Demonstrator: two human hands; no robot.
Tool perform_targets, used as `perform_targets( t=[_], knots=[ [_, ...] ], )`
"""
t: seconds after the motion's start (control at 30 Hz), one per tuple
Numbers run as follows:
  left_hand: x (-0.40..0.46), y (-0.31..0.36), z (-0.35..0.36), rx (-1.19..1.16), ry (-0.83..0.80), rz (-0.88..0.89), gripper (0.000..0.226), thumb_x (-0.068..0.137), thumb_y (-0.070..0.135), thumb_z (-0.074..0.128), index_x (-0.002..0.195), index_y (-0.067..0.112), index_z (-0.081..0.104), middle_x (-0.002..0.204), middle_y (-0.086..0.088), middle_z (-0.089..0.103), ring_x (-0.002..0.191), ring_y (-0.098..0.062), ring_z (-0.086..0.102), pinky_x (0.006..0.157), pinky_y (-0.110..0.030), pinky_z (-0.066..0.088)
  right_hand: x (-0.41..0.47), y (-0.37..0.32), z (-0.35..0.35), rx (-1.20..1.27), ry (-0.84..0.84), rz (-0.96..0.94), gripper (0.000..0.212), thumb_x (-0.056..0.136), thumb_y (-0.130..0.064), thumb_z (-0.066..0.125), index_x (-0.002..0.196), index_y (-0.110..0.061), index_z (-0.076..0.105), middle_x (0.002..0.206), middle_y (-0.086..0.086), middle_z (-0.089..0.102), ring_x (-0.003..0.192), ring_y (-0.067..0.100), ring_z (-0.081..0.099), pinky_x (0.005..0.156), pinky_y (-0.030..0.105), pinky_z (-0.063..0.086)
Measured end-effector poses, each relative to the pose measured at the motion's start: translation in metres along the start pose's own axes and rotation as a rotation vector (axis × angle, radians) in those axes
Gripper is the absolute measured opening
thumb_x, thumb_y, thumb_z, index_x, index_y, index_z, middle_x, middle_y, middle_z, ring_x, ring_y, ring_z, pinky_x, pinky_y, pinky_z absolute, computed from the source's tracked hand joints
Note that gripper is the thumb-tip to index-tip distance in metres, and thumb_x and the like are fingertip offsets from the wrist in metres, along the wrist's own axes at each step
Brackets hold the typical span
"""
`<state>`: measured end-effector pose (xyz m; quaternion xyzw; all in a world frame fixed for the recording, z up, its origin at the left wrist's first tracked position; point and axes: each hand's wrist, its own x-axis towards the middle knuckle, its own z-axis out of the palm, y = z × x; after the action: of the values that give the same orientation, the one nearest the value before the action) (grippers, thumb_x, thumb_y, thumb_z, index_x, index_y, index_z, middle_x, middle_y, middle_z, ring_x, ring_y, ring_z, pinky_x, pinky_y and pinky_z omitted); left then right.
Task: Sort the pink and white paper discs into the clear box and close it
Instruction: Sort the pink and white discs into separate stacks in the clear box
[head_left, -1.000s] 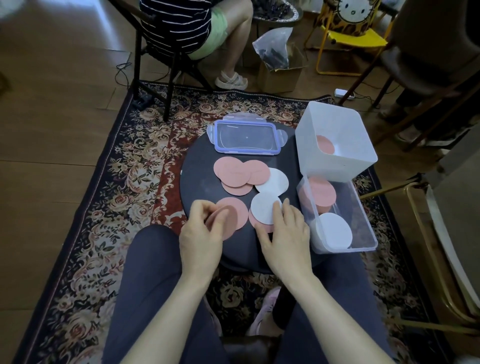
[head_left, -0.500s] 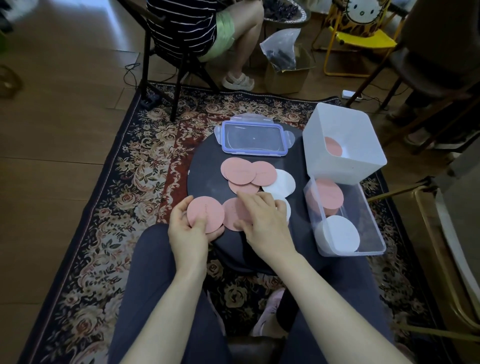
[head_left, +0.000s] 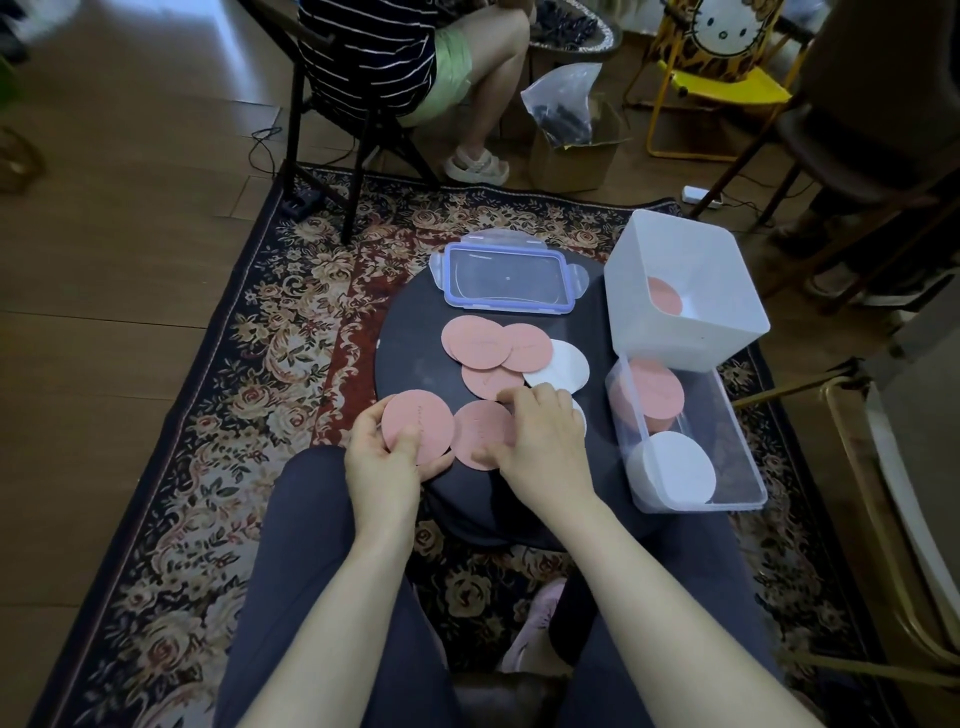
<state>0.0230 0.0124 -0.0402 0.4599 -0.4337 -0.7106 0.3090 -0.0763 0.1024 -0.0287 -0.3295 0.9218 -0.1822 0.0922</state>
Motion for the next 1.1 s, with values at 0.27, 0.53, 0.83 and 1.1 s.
perform_targets(
  t=[0.27,0.53,0.83,1.1],
  knots=[
    [-0.001,0.004,-0.003,-0.003,0.0,-0.019,0.025,0.099,0.002,0.043,0.119,0.005,0.057,0.122,-0.01,0.058,0.066,-0.006,0.071,0.067,-0.032,0.061,-0.014,0.009,-0.011,0.178,0.036,0.087,0.026,0.089,-0.034,0.059,0.08,-0.015,0.043,0.08,-0.005,0.046,0.08,0.02,0.04,0.063,0.033,0.028],
    [-0.013,0.005,0.01,-0.037,-0.186,-0.202,0.024,0.104,0.017,0.041,0.102,0.01,0.064,0.112,-0.012,0.067,0.085,-0.02,0.072,0.068,-0.04,0.061,-0.034,0.018,-0.009,0.702,-0.076,0.369,0.04,0.086,-0.05,0.036,0.089,-0.014,0.053,0.088,0.005,0.061,0.086,0.025,0.056,0.082,0.045,0.049],
    [-0.021,-0.006,0.022,0.007,-0.268,-0.175,0.013,0.094,0.003,0.057,0.103,0.007,0.065,0.098,-0.011,0.072,0.08,-0.023,0.072,0.064,-0.029,0.06,-0.047,0.03,-0.01,0.575,0.062,0.302,0.01,0.092,-0.038,0.055,0.088,-0.029,0.055,0.082,-0.01,0.062,0.073,0.004,0.056,0.067,0.029,0.043],
    [-0.007,-0.009,0.026,-0.07,-0.214,-0.173,0.015,0.096,0.0,0.051,0.102,0.01,0.061,0.102,-0.01,0.071,0.081,-0.019,0.073,0.072,-0.035,0.061,-0.084,0.049,-0.005,0.021,0.181,-0.019,0.011,0.091,-0.03,0.056,0.1,-0.026,0.059,0.11,-0.012,0.05,0.089,0.014,0.052,0.061,0.029,0.05]
  ],
)
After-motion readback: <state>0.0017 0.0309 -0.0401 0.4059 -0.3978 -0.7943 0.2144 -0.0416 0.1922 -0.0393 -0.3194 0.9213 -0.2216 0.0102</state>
